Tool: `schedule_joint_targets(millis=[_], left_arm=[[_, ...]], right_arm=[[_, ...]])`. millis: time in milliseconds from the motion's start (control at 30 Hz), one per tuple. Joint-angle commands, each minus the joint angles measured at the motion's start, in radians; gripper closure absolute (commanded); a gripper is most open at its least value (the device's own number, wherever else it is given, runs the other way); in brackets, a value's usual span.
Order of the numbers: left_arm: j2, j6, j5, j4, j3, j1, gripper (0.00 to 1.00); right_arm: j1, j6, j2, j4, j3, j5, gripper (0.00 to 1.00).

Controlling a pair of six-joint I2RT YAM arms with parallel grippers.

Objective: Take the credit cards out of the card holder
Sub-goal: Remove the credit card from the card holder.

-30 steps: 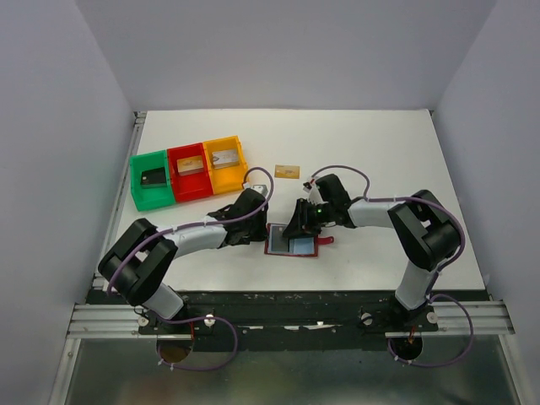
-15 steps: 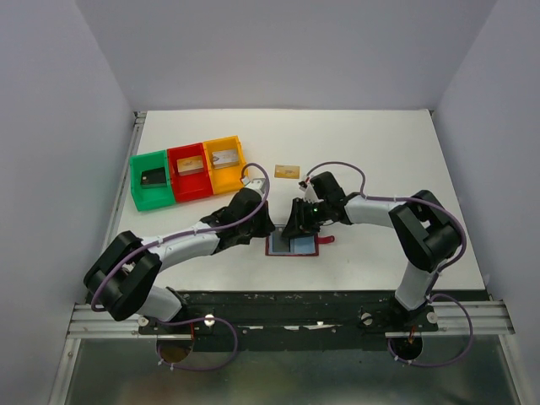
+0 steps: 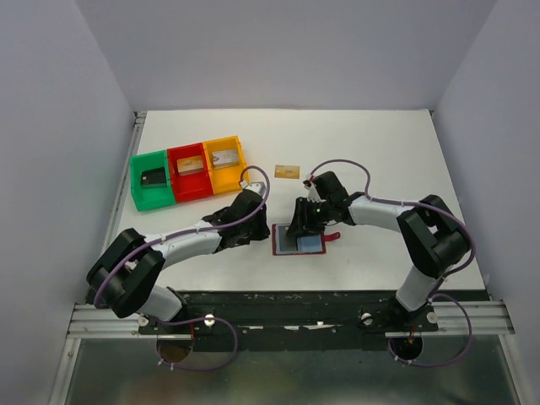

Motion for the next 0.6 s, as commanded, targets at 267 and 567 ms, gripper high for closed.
schedule_joint_targets(millis=[267, 567], left_arm=[[0.004, -0.008, -0.031, -0.021, 0.021, -0.004, 0.99], [0.002, -0.016, -0.023, -0.004, 0.011, -0.003, 0.99]], right_arm=[[-0.004, -0.045, -0.054, -0.126, -0.024, 0.123, 0.45], [0.003, -0.049, -0.148, -0.143, -0.026, 0.141, 0.41]])
